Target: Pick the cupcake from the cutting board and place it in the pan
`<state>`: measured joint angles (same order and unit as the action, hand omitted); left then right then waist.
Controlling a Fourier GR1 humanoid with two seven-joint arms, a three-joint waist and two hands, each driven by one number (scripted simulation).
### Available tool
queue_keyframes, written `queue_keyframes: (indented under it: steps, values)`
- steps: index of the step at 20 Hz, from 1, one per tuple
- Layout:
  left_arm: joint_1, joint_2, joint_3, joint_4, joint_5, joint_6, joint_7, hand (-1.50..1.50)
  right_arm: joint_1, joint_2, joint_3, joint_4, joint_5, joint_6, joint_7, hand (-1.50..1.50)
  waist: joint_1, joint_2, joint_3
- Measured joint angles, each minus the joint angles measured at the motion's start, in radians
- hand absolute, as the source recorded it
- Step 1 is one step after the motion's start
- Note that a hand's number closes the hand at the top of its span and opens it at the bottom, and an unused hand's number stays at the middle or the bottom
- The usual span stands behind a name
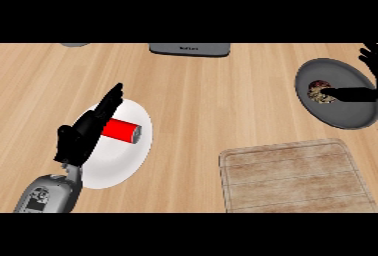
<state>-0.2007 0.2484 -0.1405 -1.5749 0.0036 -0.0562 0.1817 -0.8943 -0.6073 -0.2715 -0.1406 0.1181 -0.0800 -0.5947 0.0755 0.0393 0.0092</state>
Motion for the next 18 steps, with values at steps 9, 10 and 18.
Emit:
queue_keyframes:
  steps: [9,10,18]
  values:
    - [-0.002,0.004,0.019,-0.002,0.004,0.0,0.008,0.0,0.12,-0.092,-0.071,0.019,-0.071,0.295,-0.16,-1.5,-0.014,-0.005,0.0]
    - [0.003,0.003,0.018,-0.006,0.003,0.0,0.008,0.0,0.138,-0.101,-0.077,0.016,-0.077,0.32,-0.189,-1.5,-0.016,-0.006,0.0]
    - [0.007,0.008,0.034,0.011,0.006,-0.011,0.004,0.0,0.247,-0.129,-0.096,0.0,-0.091,0.384,-0.287,-1.5,-0.027,-0.013,-0.001]
